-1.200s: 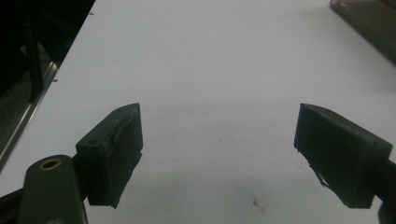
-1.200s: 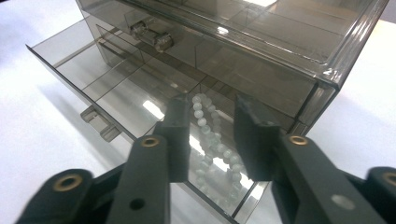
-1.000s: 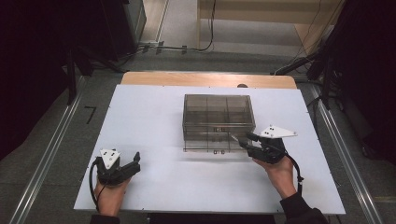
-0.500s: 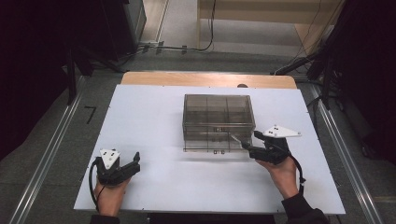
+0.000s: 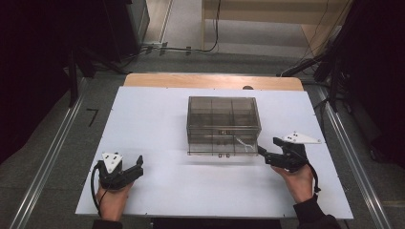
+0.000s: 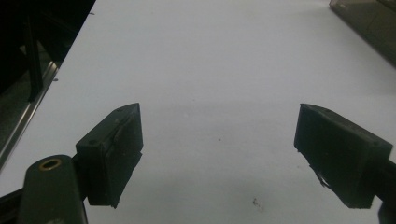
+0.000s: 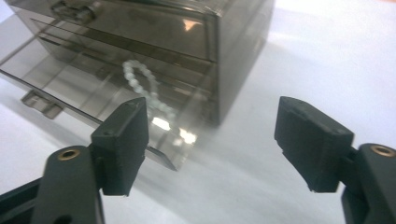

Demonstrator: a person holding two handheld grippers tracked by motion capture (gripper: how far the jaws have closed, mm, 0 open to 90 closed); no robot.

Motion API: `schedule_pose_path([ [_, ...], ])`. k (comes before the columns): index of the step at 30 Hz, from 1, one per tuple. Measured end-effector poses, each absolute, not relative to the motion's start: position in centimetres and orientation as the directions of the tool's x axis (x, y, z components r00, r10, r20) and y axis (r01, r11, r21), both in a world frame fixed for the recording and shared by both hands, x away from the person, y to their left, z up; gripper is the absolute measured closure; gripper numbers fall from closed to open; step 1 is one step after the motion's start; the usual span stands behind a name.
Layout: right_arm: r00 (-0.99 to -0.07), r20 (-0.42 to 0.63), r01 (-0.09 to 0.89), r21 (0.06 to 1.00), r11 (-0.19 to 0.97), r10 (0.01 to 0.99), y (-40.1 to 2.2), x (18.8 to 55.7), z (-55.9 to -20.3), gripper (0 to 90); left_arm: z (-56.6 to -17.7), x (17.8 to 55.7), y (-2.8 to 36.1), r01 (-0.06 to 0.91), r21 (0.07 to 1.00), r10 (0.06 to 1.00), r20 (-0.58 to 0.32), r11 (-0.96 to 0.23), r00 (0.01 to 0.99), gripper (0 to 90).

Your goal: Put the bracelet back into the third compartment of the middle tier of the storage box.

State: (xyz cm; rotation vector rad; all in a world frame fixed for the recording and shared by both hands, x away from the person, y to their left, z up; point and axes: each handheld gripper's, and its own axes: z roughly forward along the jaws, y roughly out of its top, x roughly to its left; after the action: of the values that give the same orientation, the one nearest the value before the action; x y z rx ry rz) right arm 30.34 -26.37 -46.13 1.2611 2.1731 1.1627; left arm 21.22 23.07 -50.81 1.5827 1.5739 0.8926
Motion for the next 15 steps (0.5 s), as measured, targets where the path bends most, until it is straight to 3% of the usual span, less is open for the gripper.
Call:
schedule_pose_path([
  [15, -0.459, 0.051, 0.561, 0.791, 0.244, 0.887, -29.2, 29.4, -46.7, 22.8, -50.9, 21.3, 23.0, 0.507, 0.862, 1.0, -0.008, 0.0, 0.014, 15.6],
])
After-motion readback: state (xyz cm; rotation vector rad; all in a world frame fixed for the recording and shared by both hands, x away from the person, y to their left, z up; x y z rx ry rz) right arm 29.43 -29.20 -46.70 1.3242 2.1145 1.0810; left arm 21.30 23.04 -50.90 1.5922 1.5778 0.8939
